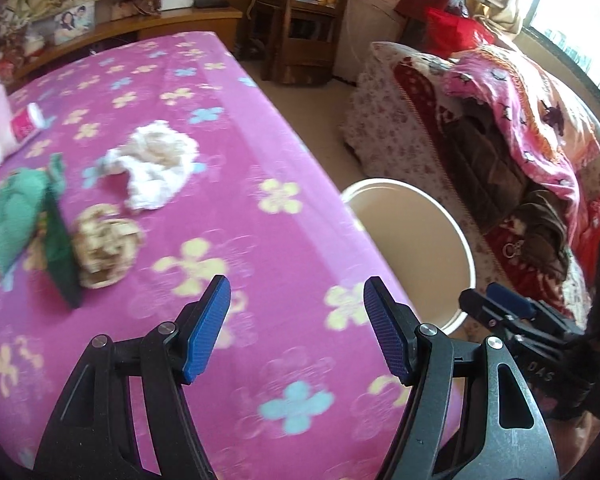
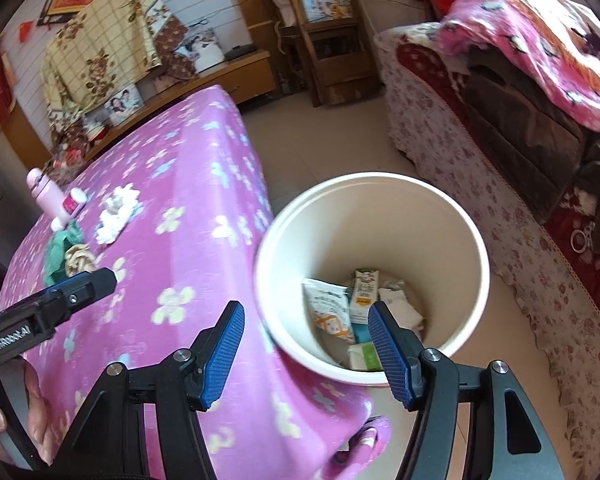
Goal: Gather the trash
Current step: 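Move both tools back over the remaining trash on the table, then grasp the green towel with the left tool while the right tool grasps the dark green snack packet, then carry the towel and snack packet over the bin and open both tools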
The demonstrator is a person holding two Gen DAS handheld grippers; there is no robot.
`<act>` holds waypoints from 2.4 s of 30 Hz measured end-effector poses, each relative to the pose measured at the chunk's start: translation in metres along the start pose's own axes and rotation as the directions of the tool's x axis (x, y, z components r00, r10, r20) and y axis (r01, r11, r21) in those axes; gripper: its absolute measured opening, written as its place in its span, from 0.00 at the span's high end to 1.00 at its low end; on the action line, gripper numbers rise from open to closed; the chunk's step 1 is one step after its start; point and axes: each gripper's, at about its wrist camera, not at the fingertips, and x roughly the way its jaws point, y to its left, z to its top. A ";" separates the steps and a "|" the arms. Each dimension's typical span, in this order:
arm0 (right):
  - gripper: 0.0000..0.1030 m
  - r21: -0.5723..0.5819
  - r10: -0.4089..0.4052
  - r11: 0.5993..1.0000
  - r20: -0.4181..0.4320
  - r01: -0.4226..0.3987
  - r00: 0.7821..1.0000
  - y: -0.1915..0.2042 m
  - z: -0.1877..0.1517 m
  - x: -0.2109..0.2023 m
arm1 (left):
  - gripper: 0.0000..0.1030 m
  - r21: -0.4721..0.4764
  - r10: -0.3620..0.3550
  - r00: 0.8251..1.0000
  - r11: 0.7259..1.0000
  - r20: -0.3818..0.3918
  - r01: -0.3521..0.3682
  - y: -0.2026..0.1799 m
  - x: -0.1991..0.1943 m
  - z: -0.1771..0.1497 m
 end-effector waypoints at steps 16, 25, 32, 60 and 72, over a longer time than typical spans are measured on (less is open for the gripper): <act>0.35 -0.147 0.149 0.977 -0.048 -0.154 0.988 0.118 -0.006 0.012 | 0.34 -0.103 0.109 0.993 0.989 0.046 -0.103 0.121 -0.061 -0.022; 0.35 -0.238 0.216 0.943 -0.088 -0.231 0.972 0.176 -0.002 0.026 | 0.34 -0.154 0.162 0.984 0.977 0.074 -0.149 0.206 -0.071 -0.014; 0.35 -0.256 0.233 0.933 -0.109 -0.254 0.966 0.197 0.006 0.040 | 0.34 -0.116 0.153 0.985 0.983 0.081 -0.143 0.233 -0.042 0.013; 0.50 -0.600 0.183 0.763 -0.157 -0.241 0.971 0.341 0.025 0.097 | 0.59 -0.223 0.200 0.979 0.956 0.028 -0.189 0.277 -0.092 -0.032; 0.83 -0.532 0.304 0.758 -0.222 -0.376 0.926 0.325 0.013 0.070 | 0.59 -0.219 0.179 0.981 0.963 0.072 -0.160 0.254 -0.115 -0.053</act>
